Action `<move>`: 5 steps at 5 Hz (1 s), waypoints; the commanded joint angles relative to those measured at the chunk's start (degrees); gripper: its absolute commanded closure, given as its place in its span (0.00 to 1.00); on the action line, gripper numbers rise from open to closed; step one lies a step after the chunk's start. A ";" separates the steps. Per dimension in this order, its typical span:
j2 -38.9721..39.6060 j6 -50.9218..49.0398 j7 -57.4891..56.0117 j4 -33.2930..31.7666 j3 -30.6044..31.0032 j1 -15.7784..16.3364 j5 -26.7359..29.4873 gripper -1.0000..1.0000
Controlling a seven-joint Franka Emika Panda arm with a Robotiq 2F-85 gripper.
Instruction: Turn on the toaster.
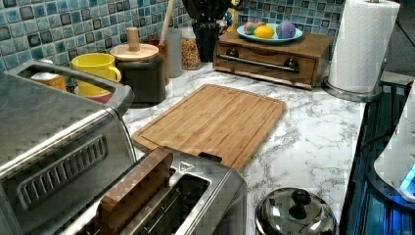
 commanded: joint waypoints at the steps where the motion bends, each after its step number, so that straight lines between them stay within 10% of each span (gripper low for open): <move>1: -3.24 -0.34 -5.51 -3.73 4.53 7.24 3.06 1.00; 5: 0.63 5.08 -8.28 -3.42 5.18 12.35 9.96 1.00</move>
